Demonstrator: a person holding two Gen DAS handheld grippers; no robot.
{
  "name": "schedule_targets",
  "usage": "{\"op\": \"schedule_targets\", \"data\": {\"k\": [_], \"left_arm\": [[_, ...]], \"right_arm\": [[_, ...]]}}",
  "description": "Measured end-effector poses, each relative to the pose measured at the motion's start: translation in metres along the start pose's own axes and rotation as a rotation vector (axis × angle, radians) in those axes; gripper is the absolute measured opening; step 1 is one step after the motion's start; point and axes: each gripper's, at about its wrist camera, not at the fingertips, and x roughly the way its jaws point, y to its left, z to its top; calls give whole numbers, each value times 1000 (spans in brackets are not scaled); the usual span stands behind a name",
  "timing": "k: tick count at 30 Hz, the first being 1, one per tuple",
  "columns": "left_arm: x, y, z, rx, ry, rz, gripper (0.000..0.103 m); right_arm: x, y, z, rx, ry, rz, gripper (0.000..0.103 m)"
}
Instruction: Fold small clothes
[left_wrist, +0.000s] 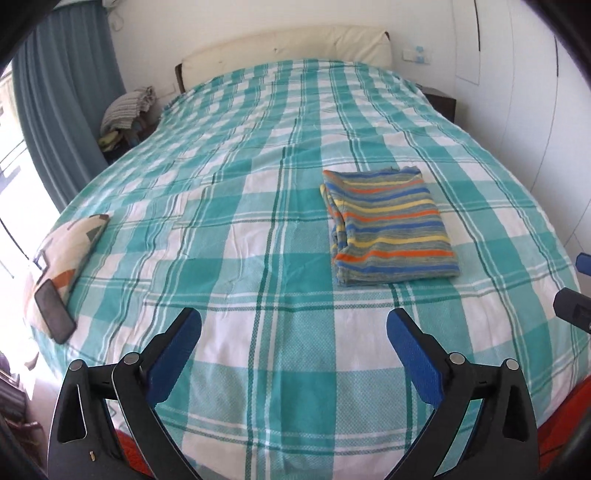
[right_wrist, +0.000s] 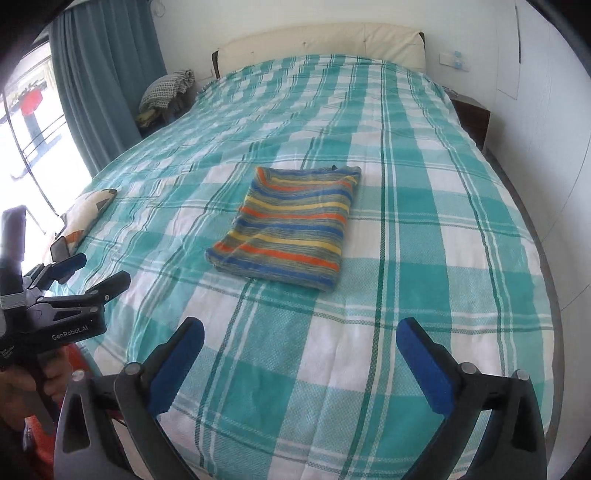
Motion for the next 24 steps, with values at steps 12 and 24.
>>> {"op": "schedule_targets", "data": {"k": [12, 24], "left_arm": [[-72, -5, -1, -28, 71, -20, 101], [-102, -3, -7, -34, 60, -6, 101]], "right_arm": [[-75, 40, 2, -24, -28, -41, 103], [-94, 62, -11, -56, 40, -7, 103]]}}
